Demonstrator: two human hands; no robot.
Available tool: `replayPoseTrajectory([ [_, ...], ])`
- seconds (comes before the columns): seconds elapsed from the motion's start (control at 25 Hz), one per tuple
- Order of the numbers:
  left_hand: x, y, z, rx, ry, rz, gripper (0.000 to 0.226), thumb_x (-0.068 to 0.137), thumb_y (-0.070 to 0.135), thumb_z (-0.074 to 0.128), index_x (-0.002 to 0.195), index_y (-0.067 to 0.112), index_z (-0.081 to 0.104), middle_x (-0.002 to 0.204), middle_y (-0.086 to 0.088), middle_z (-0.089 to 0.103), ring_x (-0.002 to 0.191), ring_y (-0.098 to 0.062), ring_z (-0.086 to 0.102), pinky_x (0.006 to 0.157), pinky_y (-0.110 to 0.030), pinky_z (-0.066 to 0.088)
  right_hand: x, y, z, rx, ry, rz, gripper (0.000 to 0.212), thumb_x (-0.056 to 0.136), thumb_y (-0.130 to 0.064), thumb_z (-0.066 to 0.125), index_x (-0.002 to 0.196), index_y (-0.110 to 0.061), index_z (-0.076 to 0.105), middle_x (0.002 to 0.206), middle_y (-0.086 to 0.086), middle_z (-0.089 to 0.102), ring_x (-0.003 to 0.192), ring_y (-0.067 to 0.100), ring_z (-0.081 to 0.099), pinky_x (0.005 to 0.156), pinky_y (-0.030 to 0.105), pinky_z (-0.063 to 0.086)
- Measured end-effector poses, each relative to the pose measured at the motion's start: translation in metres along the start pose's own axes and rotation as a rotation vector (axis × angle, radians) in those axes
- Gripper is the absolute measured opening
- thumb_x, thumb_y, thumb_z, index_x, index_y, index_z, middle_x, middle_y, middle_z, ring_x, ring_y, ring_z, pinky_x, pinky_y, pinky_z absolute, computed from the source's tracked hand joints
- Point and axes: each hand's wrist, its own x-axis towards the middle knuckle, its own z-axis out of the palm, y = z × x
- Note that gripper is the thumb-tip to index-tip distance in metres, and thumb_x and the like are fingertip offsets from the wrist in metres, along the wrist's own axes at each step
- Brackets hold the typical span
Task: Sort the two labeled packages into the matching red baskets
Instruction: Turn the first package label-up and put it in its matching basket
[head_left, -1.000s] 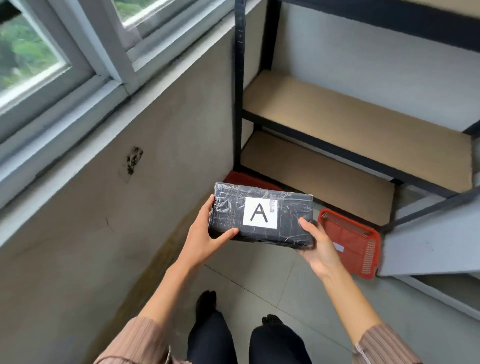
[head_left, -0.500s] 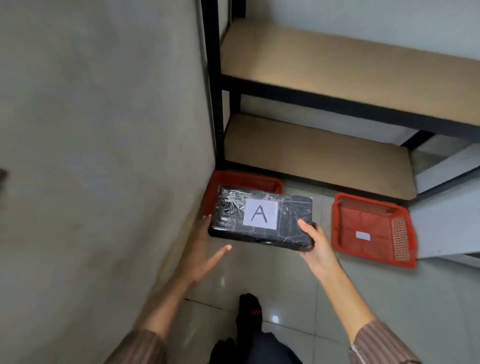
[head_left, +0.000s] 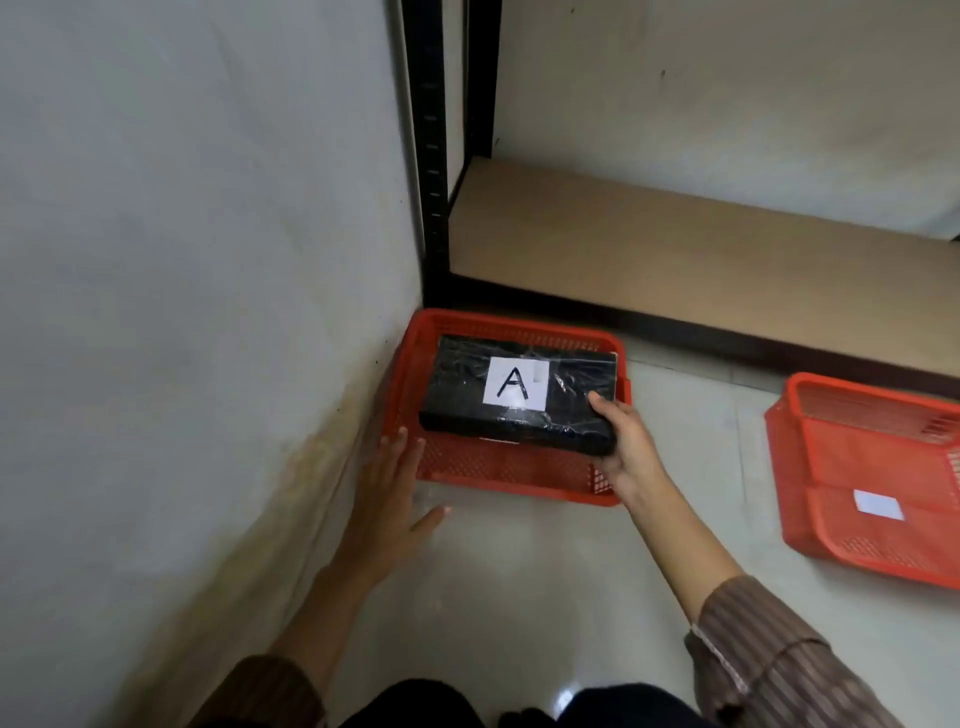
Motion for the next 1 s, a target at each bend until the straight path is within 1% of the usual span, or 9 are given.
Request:
replayPoseTrajectory([
  [0.08, 0.011, -0.018, 0.02, 0.12, -0.017, 0.074, 0.086, 0.082, 0.073, 0.02, 0.142, 0.011, 0.02, 0.153, -0.017, 0.016, 0.141, -0.023, -0.002, 0.115, -0.05, 0.01, 0.036, 0.012, 0.004, -0.011, 0.005, -0.015, 0.075, 0.06, -0.025, 0.081, 0.126, -0.004, 0.052, 0.123, 0.018, 0.064, 0.11, 0.033, 0.064, 0.069, 0.036, 0.061],
  [0.2, 0.017, -0.038, 0.041, 0.252, -0.048, 0.085, 0.084, 0.083, 0.072, 0.01, 0.145, 0.014, 0.015, 0.154, -0.015, 0.006, 0.141, -0.015, -0.023, 0.115, -0.038, -0.01, 0.08, 0.028, 0.01, -0.041, 0.007, -0.015, 0.083, 0.05, -0.032, 0.085, 0.124, -0.009, 0.055, 0.121, 0.015, 0.066, 0.108, 0.03, 0.065, 0.071, 0.035, 0.059],
  [0.32, 0.018, -0.048, 0.052, 0.335, -0.098, 0.058, 0.079, 0.087, 0.069, 0.01, 0.145, 0.016, 0.013, 0.156, -0.009, 0.002, 0.142, -0.023, -0.014, 0.112, -0.039, -0.008, 0.113, 0.04, 0.017, -0.052, -0.008, -0.029, 0.08, 0.048, -0.037, 0.087, 0.12, -0.017, 0.057, 0.124, 0.01, 0.064, 0.111, 0.029, 0.062, 0.088, 0.045, 0.054],
  [0.4, 0.017, -0.052, 0.057, 0.353, -0.089, 0.067, 0.077, 0.087, 0.068, 0.011, 0.146, 0.018, 0.011, 0.155, -0.016, 0.011, 0.142, -0.027, -0.006, 0.112, -0.041, -0.006, 0.124, 0.045, 0.025, -0.049, 0.0, -0.02, 0.075, 0.052, -0.037, 0.086, 0.119, -0.019, 0.058, 0.122, 0.009, 0.065, 0.112, 0.029, 0.062, 0.093, 0.049, 0.052],
  [0.6, 0.014, -0.054, 0.06, 0.369, -0.069, 0.08, 0.082, 0.084, 0.072, 0.015, 0.146, 0.019, 0.007, 0.155, -0.015, 0.012, 0.143, -0.031, -0.003, 0.112, -0.045, -0.005, 0.127, 0.058, 0.041, -0.147, 0.113, -0.077, 0.052, 0.078, -0.038, 0.068, 0.124, -0.018, 0.056, 0.125, 0.004, 0.06, 0.116, 0.024, 0.056, 0.104, 0.045, 0.044],
  [0.68, 0.014, -0.054, 0.059, 0.37, -0.07, 0.089, 0.082, 0.084, 0.071, 0.016, 0.146, 0.019, 0.007, 0.156, -0.014, 0.012, 0.143, -0.031, -0.002, 0.112, -0.044, -0.006, 0.128, 0.061, 0.044, -0.27, 0.164, -0.132, 0.057, 0.08, -0.049, 0.06, 0.127, -0.017, 0.055, 0.129, 0.005, 0.056, 0.121, 0.026, 0.052, 0.107, 0.045, 0.041],
  [0.84, 0.013, -0.054, 0.057, 0.377, -0.073, 0.098, 0.083, 0.083, 0.072, 0.017, 0.146, 0.019, 0.006, 0.156, -0.013, 0.009, 0.143, -0.031, -0.004, 0.112, -0.045, -0.006, 0.163, 0.081, 0.026, -0.552, 0.283, -0.178, 0.088, 0.058, -0.08, 0.043, 0.125, -0.025, 0.056, 0.138, 0.013, 0.048, 0.128, 0.035, 0.043, 0.109, 0.052, 0.035],
  [0.92, 0.013, -0.053, 0.055, 0.377, -0.081, 0.094, 0.083, 0.083, 0.071, 0.018, 0.146, 0.018, 0.007, 0.156, -0.013, 0.01, 0.143, -0.031, -0.004, 0.112, -0.045, -0.006, 0.164, 0.083, 0.025, -0.604, 0.298, -0.17, 0.091, 0.058, -0.083, 0.04, 0.125, -0.024, 0.056, 0.136, 0.014, 0.049, 0.128, 0.036, 0.044, 0.109, 0.053, 0.035],
  [1.0, 0.013, -0.053, 0.055, 0.374, -0.097, 0.089, 0.084, 0.083, 0.071, 0.018, 0.146, 0.018, 0.007, 0.156, -0.014, 0.011, 0.143, -0.031, -0.004, 0.112, -0.045, -0.006, 0.14, 0.069, 0.037, -0.601, 0.29, -0.177, 0.077, 0.071, -0.073, 0.045, 0.124, -0.019, 0.056, 0.131, 0.013, 0.053, 0.123, 0.034, 0.048, 0.108, 0.05, 0.037],
])
